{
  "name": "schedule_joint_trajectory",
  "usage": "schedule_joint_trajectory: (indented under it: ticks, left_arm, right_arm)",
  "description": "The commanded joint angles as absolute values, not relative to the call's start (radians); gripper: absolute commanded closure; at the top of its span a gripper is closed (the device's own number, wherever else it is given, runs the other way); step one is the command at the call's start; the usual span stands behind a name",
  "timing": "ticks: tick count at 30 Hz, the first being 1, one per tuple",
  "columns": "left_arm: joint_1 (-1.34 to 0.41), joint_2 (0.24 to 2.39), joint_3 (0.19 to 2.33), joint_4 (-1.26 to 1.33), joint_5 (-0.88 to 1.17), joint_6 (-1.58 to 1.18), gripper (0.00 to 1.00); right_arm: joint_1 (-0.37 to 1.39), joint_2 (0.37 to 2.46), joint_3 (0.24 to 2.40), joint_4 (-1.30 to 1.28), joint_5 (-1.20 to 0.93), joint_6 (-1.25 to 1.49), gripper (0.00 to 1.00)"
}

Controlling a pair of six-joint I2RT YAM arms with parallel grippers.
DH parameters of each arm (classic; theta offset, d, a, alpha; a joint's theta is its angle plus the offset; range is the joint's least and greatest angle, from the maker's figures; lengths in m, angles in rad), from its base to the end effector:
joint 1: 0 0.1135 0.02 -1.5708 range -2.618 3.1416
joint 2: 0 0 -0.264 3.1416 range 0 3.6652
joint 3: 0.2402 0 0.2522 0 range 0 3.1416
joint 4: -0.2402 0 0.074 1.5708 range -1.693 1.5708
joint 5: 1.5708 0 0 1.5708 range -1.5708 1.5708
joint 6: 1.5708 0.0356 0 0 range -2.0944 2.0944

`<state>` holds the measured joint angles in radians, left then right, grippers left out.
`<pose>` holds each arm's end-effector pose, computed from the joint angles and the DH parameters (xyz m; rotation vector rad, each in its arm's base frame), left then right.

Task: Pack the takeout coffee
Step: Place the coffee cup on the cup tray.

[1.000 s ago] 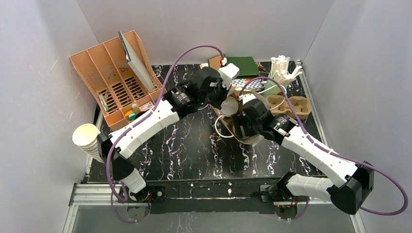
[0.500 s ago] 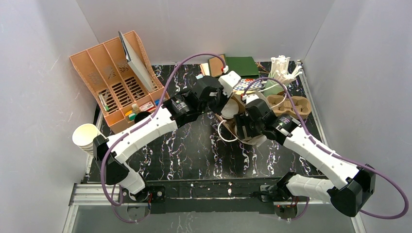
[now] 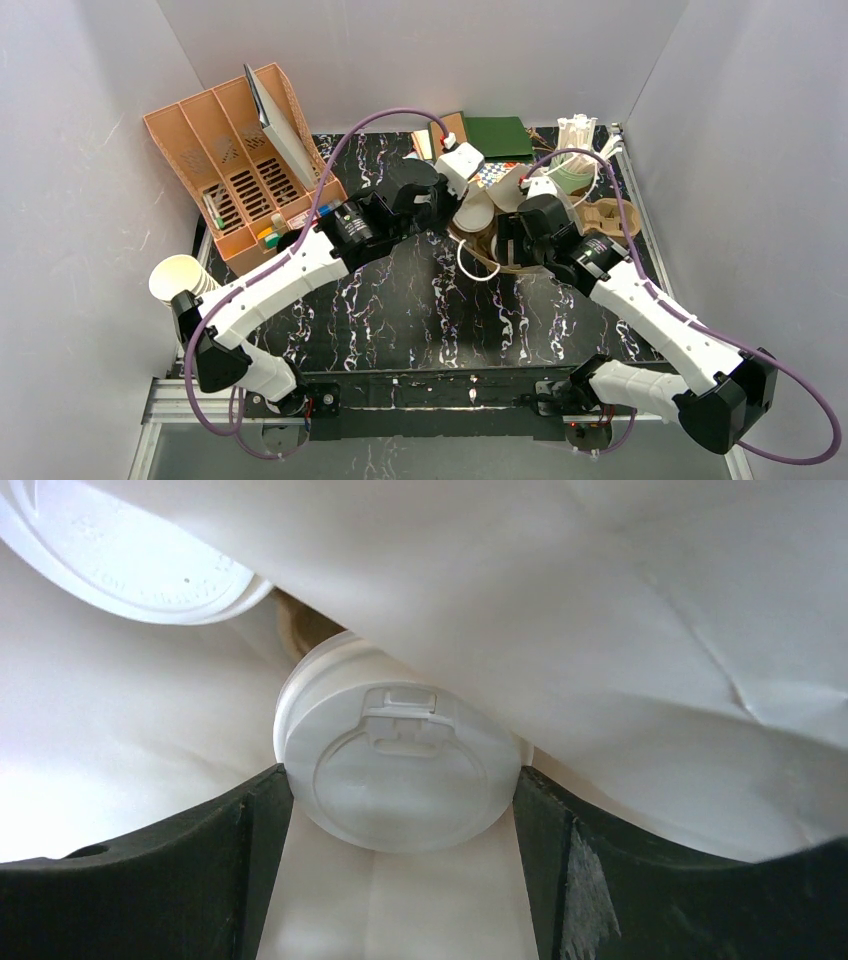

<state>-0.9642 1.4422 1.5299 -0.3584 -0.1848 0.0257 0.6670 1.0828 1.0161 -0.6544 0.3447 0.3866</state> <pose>0.1935 -0.2673 0.4274 0.7682 1.6990 -0.4858 0.1845 0.1300 0.3192 -0.1383 2.2427 0.1724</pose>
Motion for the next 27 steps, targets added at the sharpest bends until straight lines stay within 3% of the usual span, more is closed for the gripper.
schedule_joint_trajectory:
  ticks: [1, 11, 27]
  left_arm:
    - [-0.965, 1.385, 1.523, -0.335, -0.19, 0.024, 1.0]
    - [-0.965, 1.446, 1.55, -0.346, -0.186, -0.054, 1.0]
    - [-0.929, 1.547, 1.643, -0.425, -0.207, -0.202, 1.0]
  right_arm:
    - [0.647, 1.069, 0.997, -0.661, 0.434, 0.435, 0.74]
    - [0.652, 1.178, 1.092, -0.724, 0.205, 0.325, 0.67]
    - [0.754, 1.165, 1.099, -0.779, 0.23, 0.293, 0.67]
